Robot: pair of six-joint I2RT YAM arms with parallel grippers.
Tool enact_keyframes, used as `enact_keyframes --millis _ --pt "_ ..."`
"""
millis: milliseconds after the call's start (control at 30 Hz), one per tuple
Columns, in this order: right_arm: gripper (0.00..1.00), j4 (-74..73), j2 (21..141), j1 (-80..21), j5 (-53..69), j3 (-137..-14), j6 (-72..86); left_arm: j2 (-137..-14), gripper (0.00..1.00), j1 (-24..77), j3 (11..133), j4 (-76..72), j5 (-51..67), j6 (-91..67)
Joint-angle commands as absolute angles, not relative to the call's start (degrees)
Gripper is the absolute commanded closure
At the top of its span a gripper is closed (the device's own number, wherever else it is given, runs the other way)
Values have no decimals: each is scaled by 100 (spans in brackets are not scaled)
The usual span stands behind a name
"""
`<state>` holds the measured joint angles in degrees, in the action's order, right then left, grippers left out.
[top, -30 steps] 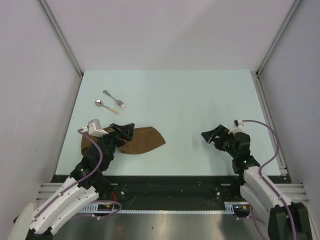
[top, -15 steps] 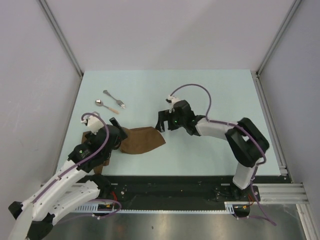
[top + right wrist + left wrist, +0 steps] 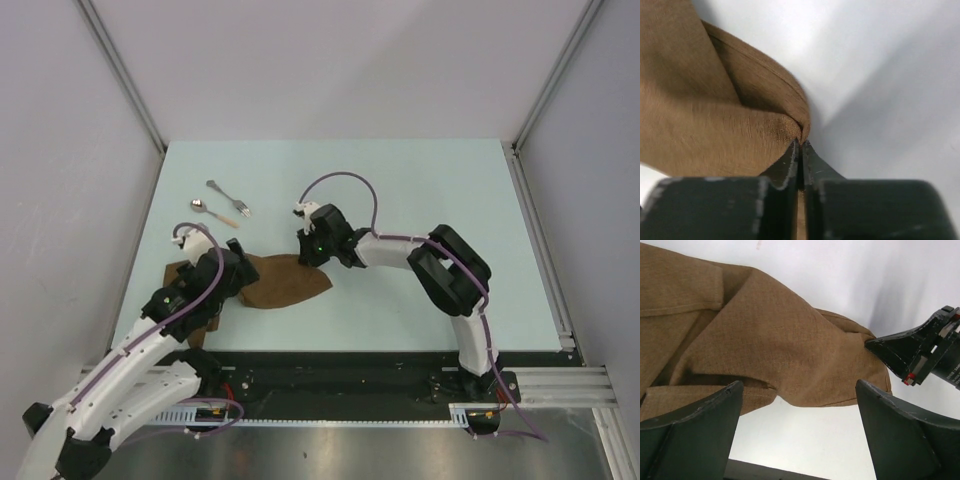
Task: Fold the napkin into a case and place the utensils inside
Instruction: Move the crumpled napkin to the corner of the board, then pick up the crumpled napkin from the center of the board.
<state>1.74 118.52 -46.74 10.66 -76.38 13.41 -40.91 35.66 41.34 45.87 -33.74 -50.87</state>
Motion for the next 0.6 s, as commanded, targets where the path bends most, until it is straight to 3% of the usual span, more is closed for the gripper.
enact_keyframes --millis 0,267,300,333,367,433,567 --pt "100 475 10997 -4053 1037 -6691 1852 -4341 4 3349 4000 3685 -2445 -4492" --pt "97 -386 8502 -2208 588 -4782 2145 -5324 6 3191 3999 2647 -986 -3974" --pt "81 -613 8421 -2049 658 -4712 2127 -5465 7 3199 4008 2428 -706 -3947" --pt "47 -763 8350 -1874 737 -4728 2066 -5597 7 3191 4017 2321 -625 -3946" --pt "38 -930 8289 -1811 695 -4763 2048 -5929 8 3190 4078 2259 -546 -3990" --pt "22 -1291 8017 -1758 232 -4755 2065 -6274 8 3191 4192 2241 -440 -4043" --pt "14 -1686 7559 -1749 -798 -4605 2380 -7144 11 3173 4622 2487 -580 -3903"
